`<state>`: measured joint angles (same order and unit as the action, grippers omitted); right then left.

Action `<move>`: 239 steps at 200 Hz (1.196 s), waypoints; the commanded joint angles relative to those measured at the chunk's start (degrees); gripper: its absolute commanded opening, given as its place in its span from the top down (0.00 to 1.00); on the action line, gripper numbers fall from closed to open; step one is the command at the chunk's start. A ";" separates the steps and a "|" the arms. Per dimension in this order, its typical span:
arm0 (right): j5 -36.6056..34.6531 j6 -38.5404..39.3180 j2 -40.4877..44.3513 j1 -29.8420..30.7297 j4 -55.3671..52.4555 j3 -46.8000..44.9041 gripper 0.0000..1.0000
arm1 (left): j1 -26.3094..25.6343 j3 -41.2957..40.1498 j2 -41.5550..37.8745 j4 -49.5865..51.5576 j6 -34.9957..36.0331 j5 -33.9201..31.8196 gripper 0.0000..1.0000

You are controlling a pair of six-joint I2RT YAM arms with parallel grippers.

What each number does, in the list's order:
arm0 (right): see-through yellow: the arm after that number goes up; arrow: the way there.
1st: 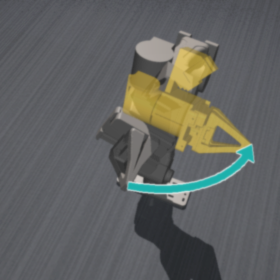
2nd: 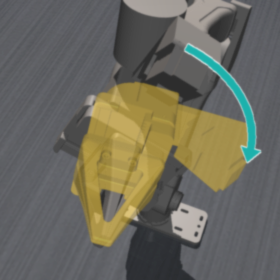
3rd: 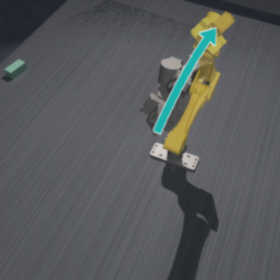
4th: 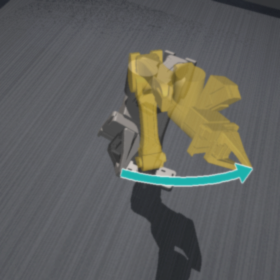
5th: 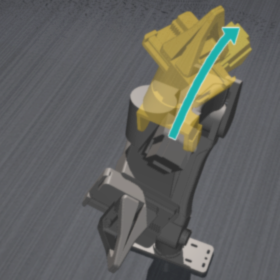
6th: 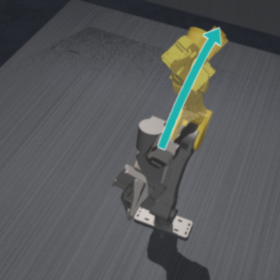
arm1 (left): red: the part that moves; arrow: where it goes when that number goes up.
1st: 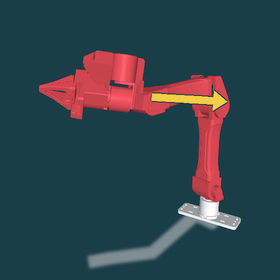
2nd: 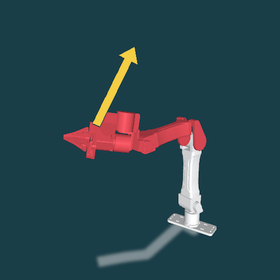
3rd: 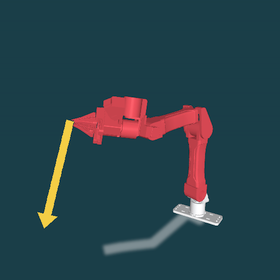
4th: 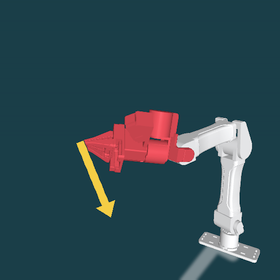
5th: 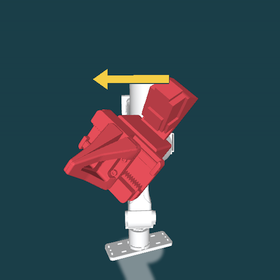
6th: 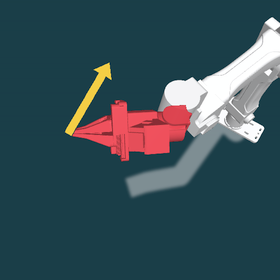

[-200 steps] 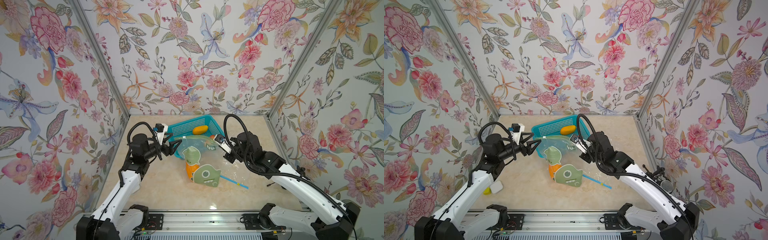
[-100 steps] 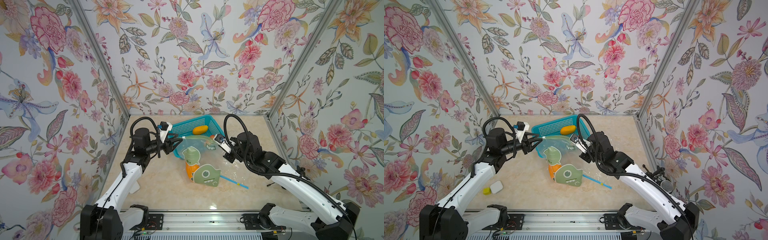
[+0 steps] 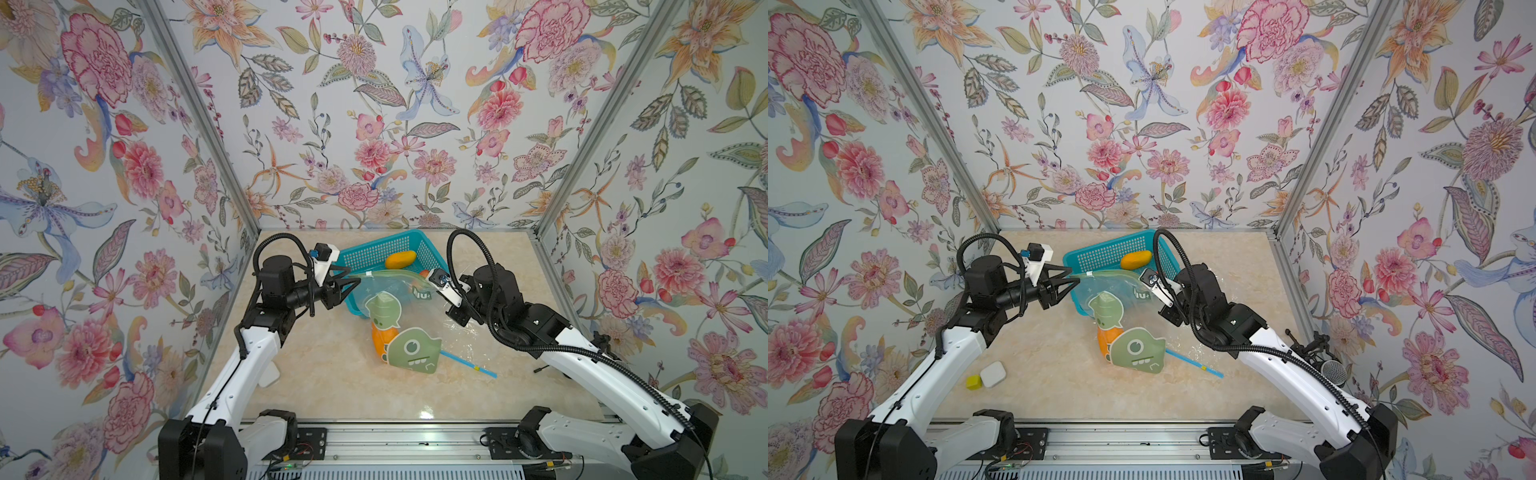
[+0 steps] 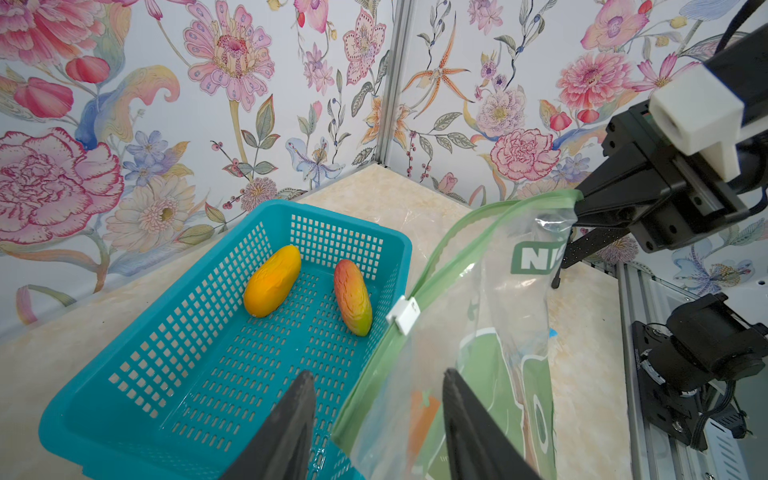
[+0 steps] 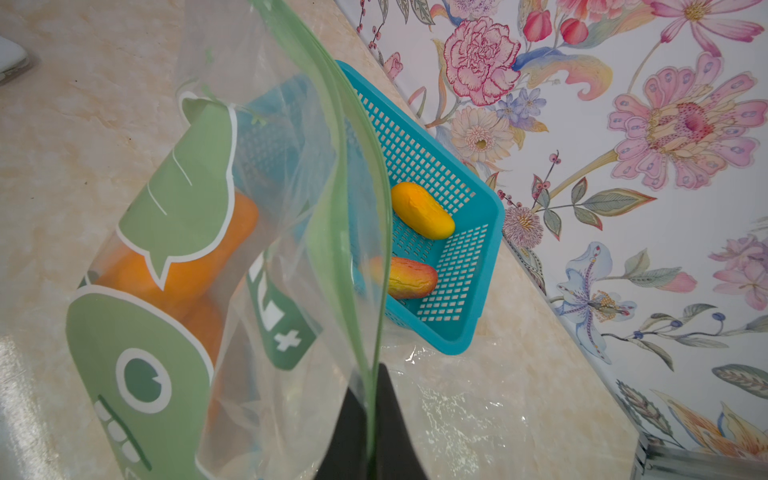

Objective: Place the mango in a zip-top bag and seal the zipper
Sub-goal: Zip the zipper on the zipper food storage bag.

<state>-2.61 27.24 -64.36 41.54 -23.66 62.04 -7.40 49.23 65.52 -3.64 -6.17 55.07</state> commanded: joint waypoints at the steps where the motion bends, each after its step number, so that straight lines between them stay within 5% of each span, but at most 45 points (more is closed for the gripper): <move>1: -0.11 0.71 0.07 0.14 1.77 -0.52 1.00 | 0.63 2.26 1.38 0.28 1.43 2.48 0.54; 62: 0.06 0.66 0.13 0.18 1.87 -0.34 1.00 | 0.63 3.39 3.80 2.44 2.79 5.62 0.58; 115: 0.08 0.46 0.37 0.23 1.95 -0.43 1.00 | 0.63 5.06 5.15 3.62 3.12 5.79 1.00; 131: -0.02 0.10 0.64 0.18 1.97 -0.13 1.00 | 0.63 5.41 4.98 3.64 3.06 5.85 1.00; 144: 0.05 0.01 1.16 0.13 1.12 0.84 0.71 | 0.63 6.31 4.46 4.70 3.86 5.84 1.00; 170: 1.10 -0.43 4.12 -0.03 -0.40 4.74 0.38 | 0.63 9.91 3.26 9.61 7.59 7.06 1.00; 239: 18.74 -3.24 0.49 -1.11 -5.90 21.57 0.28 | -3.88 23.08 3.69 22.91 20.46 13.35 1.00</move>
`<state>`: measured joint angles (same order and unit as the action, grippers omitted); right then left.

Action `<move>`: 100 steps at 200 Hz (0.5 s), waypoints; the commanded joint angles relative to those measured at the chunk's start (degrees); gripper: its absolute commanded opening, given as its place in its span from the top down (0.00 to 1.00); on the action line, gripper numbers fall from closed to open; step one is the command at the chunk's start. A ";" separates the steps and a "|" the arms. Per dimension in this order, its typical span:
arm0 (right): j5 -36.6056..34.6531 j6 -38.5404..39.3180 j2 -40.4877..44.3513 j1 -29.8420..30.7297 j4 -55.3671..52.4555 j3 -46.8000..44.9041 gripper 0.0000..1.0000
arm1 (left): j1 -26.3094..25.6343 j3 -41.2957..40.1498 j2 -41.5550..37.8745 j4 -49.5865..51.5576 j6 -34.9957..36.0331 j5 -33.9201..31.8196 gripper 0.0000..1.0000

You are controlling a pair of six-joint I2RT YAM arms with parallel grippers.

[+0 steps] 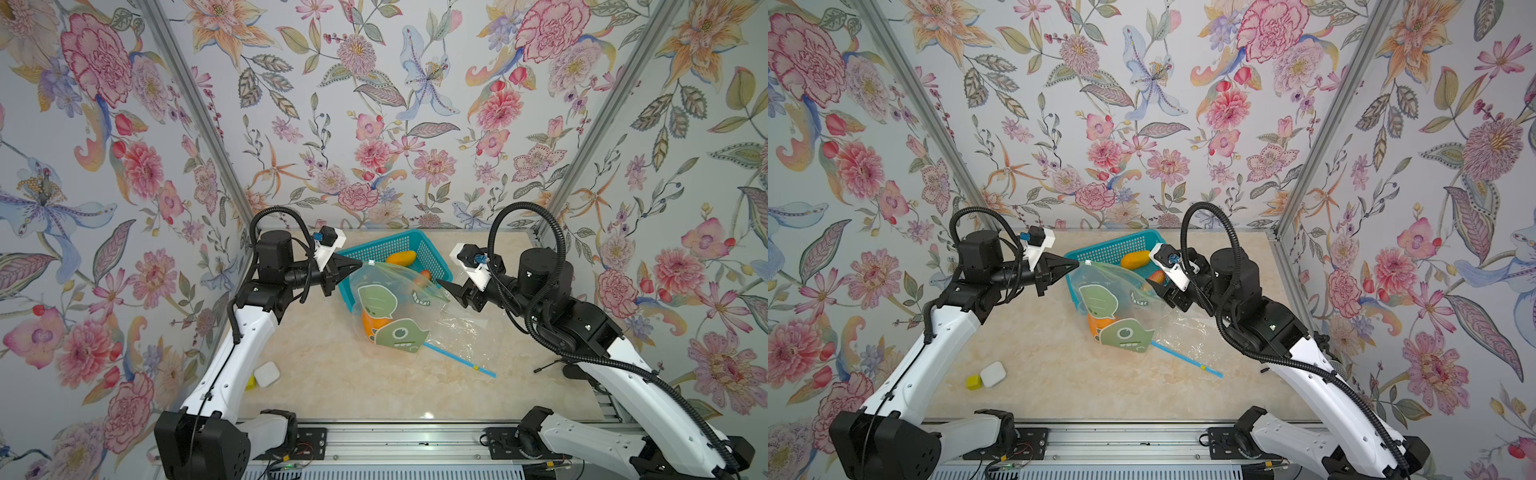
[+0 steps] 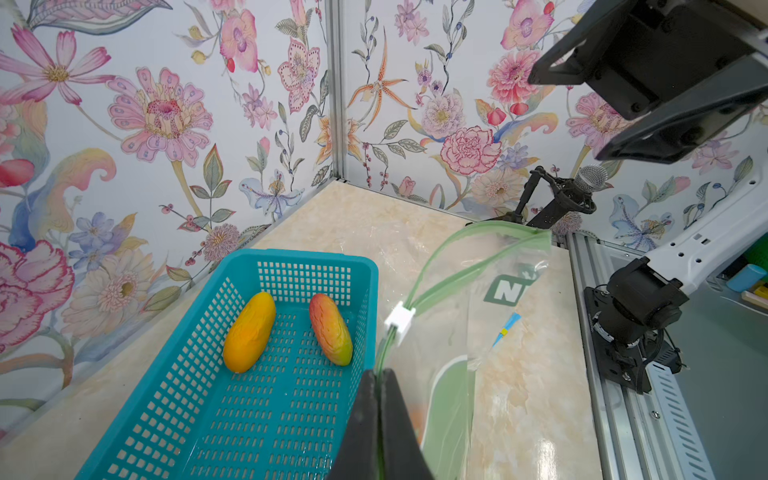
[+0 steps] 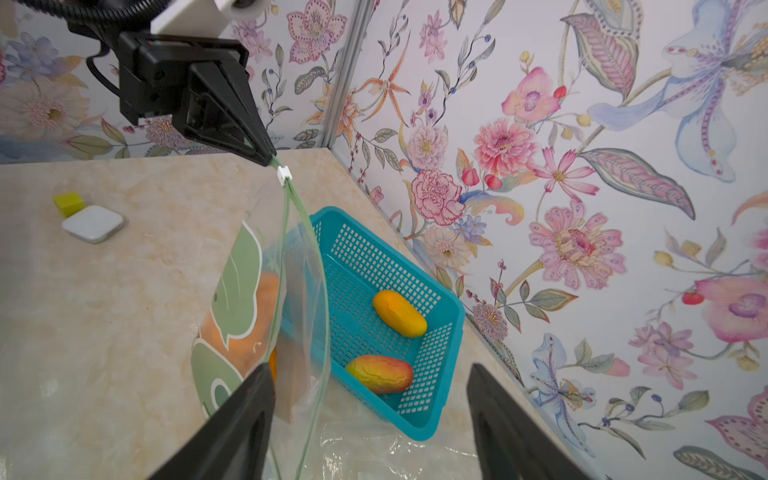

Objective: Place the mango in a zip-top bag and seal the zipper
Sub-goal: Zip the zipper on the zipper food storage bag.

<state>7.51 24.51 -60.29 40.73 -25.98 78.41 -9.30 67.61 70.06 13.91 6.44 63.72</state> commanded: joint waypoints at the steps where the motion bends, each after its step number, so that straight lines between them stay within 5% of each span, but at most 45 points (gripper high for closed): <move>1: 8.86 -0.47 -3.77 -0.30 -3.66 5.49 0.28 | -2.10 4.84 -0.83 5.48 7.91 4.68 1.00; 29: 14.99 -0.51 -10.72 -0.30 -4.60 11.93 0.38 | -3.88 7.84 0.40 8.98 9.49 3.76 1.00; 100: 20.33 -2.30 -25.70 2.32 -4.58 20.96 0.43 | -5.11 6.79 0.69 7.34 8.38 3.28 1.00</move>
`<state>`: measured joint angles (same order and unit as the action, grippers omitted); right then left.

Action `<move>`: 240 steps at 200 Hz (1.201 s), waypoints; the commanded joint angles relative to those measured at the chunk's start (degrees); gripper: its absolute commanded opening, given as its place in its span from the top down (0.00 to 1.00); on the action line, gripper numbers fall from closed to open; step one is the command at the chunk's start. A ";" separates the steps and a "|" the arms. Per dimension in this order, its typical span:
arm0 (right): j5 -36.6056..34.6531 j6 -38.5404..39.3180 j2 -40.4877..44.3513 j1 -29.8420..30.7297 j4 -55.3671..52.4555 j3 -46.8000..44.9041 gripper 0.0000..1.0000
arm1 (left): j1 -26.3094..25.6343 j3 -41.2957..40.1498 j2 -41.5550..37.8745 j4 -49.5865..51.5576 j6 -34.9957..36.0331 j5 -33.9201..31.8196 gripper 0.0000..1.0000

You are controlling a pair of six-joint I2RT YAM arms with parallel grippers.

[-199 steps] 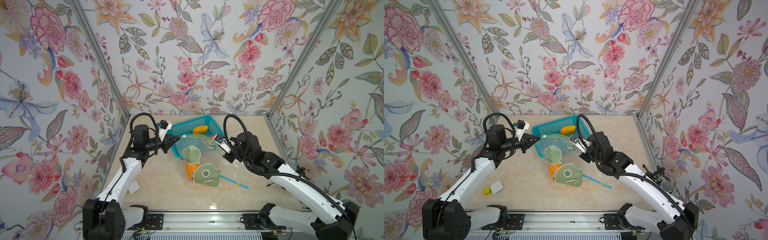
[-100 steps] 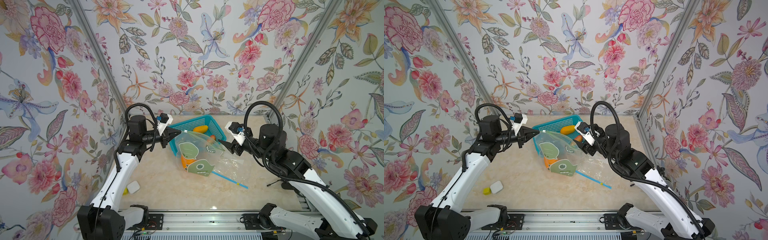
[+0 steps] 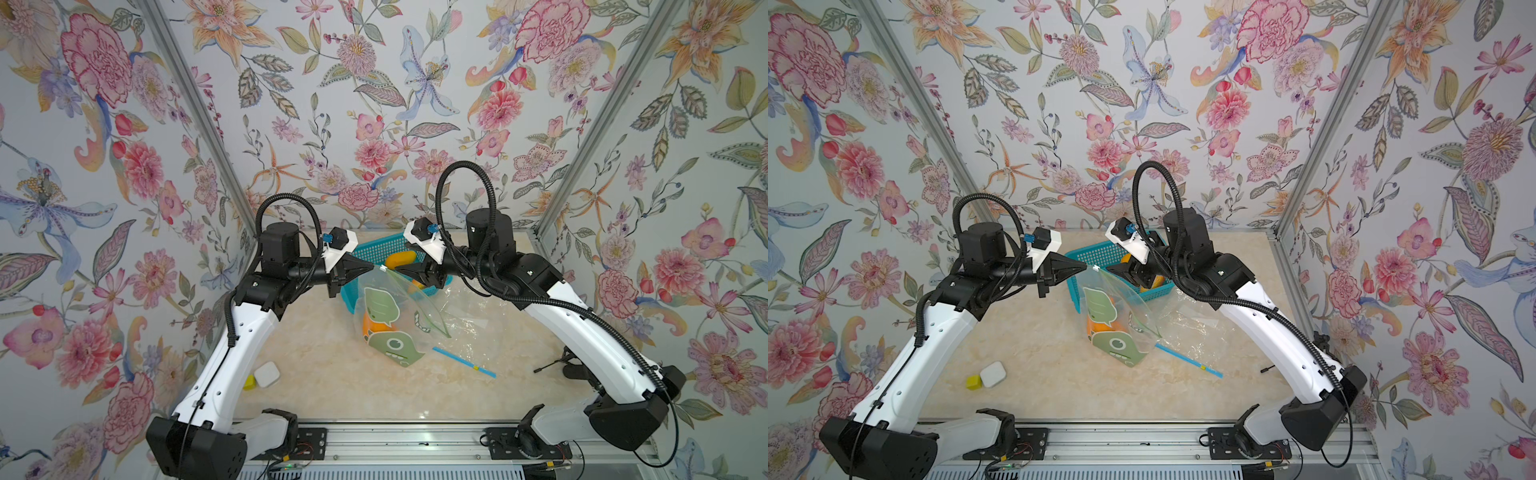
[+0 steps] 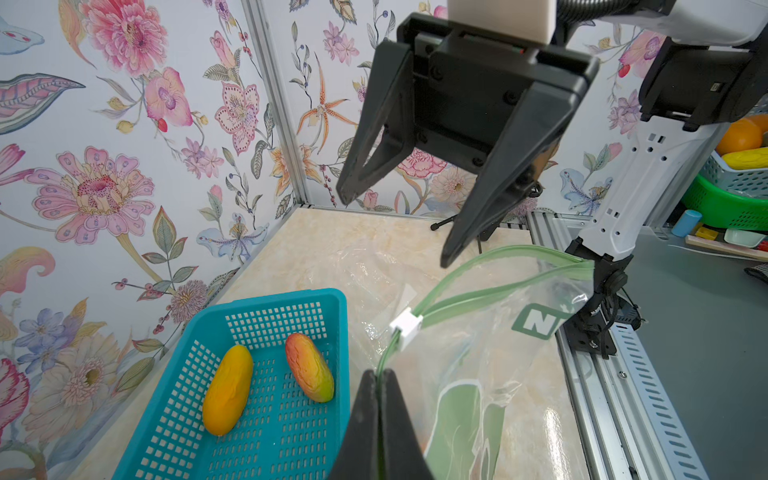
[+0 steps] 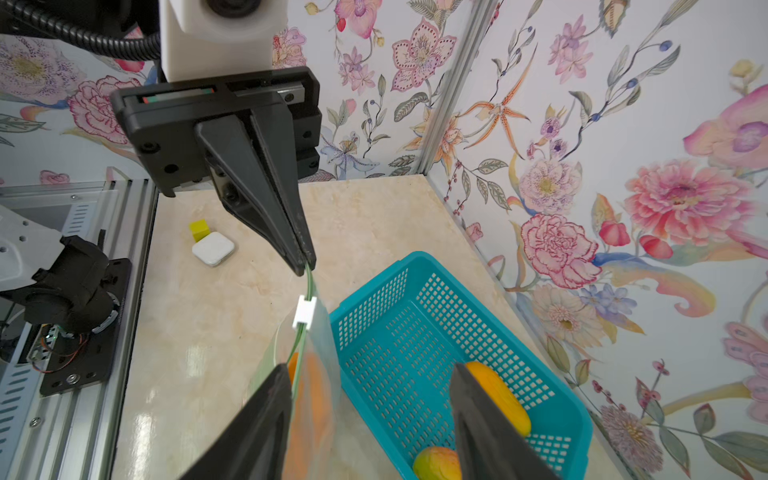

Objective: Place the mango in a zip-top bag and seal the zipper
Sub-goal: Zip the zipper on the zipper food storage bag.

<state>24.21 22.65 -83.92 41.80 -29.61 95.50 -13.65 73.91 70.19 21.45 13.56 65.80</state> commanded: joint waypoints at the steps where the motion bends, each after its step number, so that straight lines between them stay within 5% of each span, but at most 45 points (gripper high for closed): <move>1: 3.60 -0.48 -2.23 1.26 -0.97 3.97 0.43 | -0.76 0.52 0.60 -0.19 1.27 1.15 1.00; 78: 2.58 -1.58 -6.26 3.62 -0.95 6.57 0.53 | -1.12 -0.39 0.65 -2.03 -0.59 -0.63 1.00; 143: 1.30 -1.03 -6.83 3.58 -0.90 5.13 0.78 | -1.20 -0.66 0.79 -3.22 -1.58 -1.45 1.00; 201: -0.29 -0.45 -7.04 3.56 -0.98 3.39 0.69 | -1.12 -0.90 0.56 -3.85 -2.22 -2.17 1.00; 240: -0.48 -0.46 -6.78 3.47 -0.90 3.11 0.82 | -1.14 -0.96 0.56 -4.02 -2.48 -2.82 1.00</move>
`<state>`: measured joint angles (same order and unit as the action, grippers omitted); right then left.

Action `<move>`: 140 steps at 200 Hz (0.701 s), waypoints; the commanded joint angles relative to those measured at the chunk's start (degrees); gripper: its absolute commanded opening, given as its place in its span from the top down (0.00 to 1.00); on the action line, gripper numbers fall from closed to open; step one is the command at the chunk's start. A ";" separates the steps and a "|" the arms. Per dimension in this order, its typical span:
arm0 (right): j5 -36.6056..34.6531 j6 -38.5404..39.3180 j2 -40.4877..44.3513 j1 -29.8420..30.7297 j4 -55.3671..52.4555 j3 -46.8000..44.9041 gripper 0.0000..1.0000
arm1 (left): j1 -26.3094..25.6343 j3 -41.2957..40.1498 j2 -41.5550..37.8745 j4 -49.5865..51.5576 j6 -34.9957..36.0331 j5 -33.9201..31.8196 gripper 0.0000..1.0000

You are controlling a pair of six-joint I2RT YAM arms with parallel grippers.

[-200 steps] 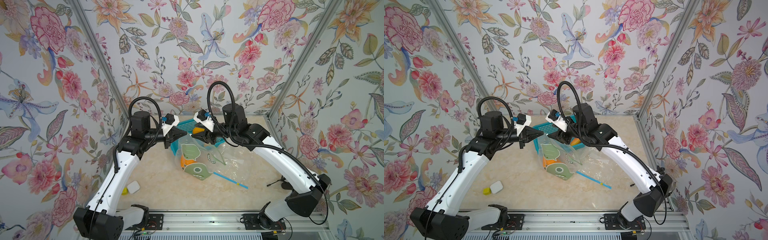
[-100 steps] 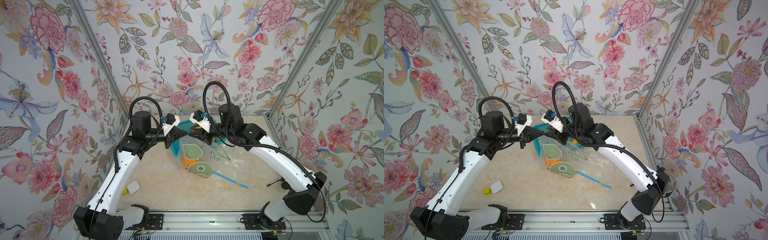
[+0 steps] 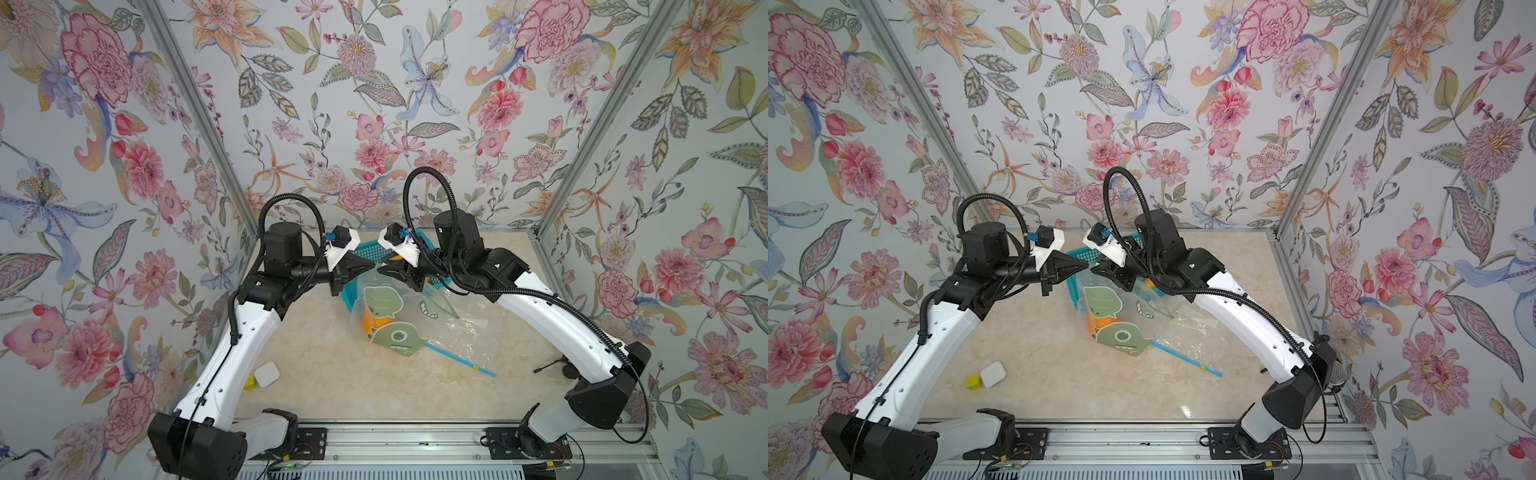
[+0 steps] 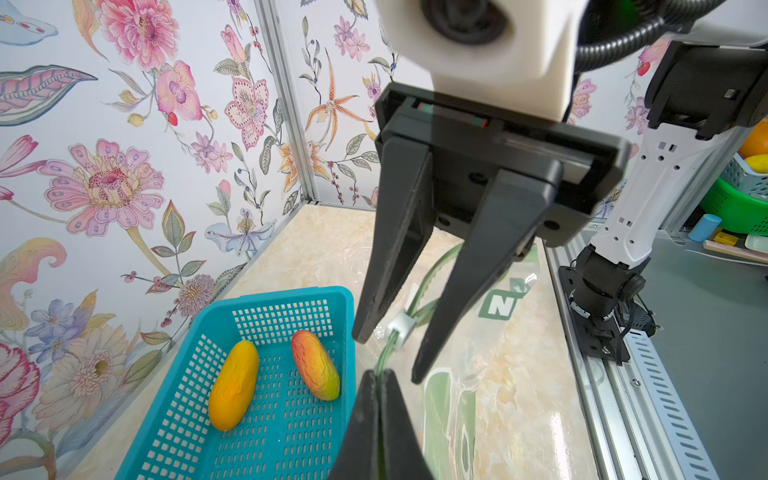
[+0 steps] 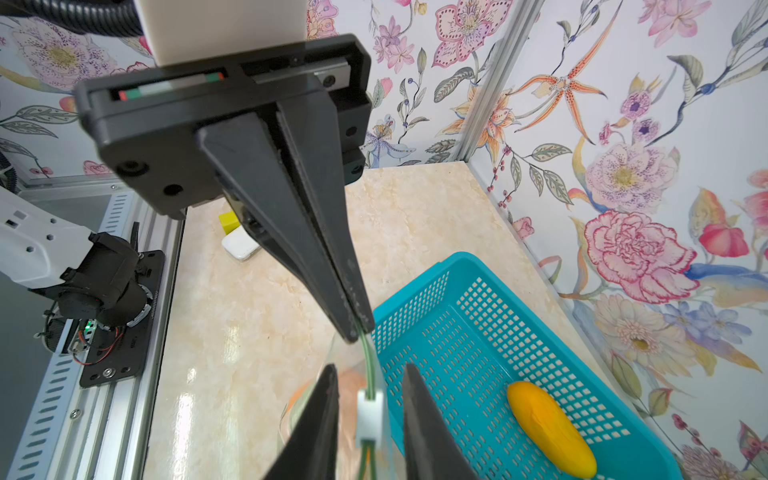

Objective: Place the mango in a zip-top bag and seal the zipper
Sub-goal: Zip the zipper on the zipper food storage bag.

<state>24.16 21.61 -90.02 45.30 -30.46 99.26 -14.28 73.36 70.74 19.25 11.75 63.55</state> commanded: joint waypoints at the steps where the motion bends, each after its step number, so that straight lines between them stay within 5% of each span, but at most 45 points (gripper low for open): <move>1: -0.39 0.56 -0.69 -0.03 -0.09 -0.69 0.83 | -0.49 -0.46 0.01 -1.83 -0.67 -0.64 1.00; 47: -0.20 0.78 1.17 -1.12 -0.06 -2.94 0.95 | -0.03 -1.66 -0.60 -2.75 -3.00 -4.74 1.00; 140: -0.76 2.09 10.69 -6.01 -0.46 -14.02 0.97 | 5.85 -4.23 -3.04 -7.96 -11.98 -11.04 1.00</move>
<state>24.60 22.26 -83.59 41.25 -27.20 88.01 -11.55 69.80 70.02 16.05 3.40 58.72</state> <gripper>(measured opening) 0.074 0.046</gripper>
